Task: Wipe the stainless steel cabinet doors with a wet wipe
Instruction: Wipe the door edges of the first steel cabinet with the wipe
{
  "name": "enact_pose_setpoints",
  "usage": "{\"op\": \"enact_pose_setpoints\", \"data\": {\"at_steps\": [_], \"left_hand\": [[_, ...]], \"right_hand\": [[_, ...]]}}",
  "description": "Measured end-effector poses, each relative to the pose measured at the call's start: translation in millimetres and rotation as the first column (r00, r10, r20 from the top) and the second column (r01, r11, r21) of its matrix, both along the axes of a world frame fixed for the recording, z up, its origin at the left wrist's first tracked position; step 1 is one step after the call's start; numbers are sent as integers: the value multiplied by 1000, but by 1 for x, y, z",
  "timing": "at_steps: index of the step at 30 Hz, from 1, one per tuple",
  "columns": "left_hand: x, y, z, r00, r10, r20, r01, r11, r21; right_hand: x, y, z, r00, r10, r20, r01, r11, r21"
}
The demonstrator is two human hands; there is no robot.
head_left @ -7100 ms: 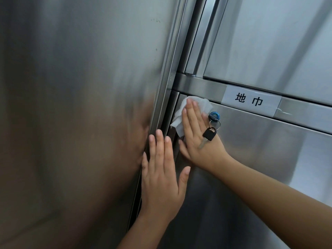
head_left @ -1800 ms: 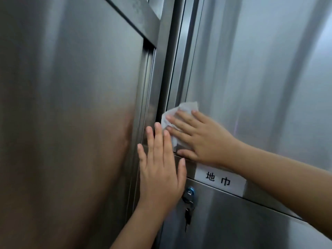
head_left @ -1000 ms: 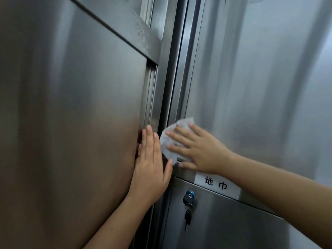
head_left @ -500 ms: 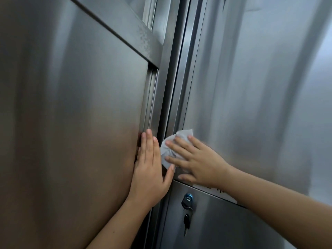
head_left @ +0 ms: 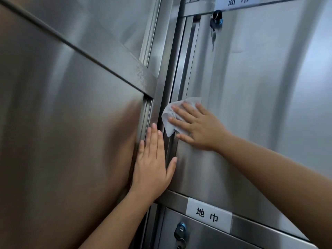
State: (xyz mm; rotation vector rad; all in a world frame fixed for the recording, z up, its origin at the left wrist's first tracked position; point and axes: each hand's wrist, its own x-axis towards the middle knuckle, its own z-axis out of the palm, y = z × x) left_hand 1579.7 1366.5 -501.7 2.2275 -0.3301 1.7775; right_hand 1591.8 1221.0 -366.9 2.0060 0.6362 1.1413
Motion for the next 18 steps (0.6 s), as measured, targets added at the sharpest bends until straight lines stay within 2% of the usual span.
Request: {"op": "enact_pose_setpoints", "data": {"at_steps": [8, 12, 14, 16, 18], "left_hand": [[10, 1, 26, 999, 9, -39, -5, 995, 96], [8, 2, 21, 999, 24, -40, -20, 995, 103], [9, 2, 20, 999, 24, -45, -19, 995, 98], [10, 2, 19, 998, 30, -52, -25, 995, 100], [11, 2, 16, 997, 50, -60, -43, 993, 106]], "right_hand": [[4, 3, 31, 998, 1, 64, -7, 996, 85], [3, -7, -17, 999, 22, -28, -24, 995, -98], [0, -10, -21, 996, 27, -83, -38, 990, -134], [0, -8, -6, 997, 42, -69, -48, 994, -94], [0, -2, 12, 999, 43, -14, -43, 999, 17]]}}
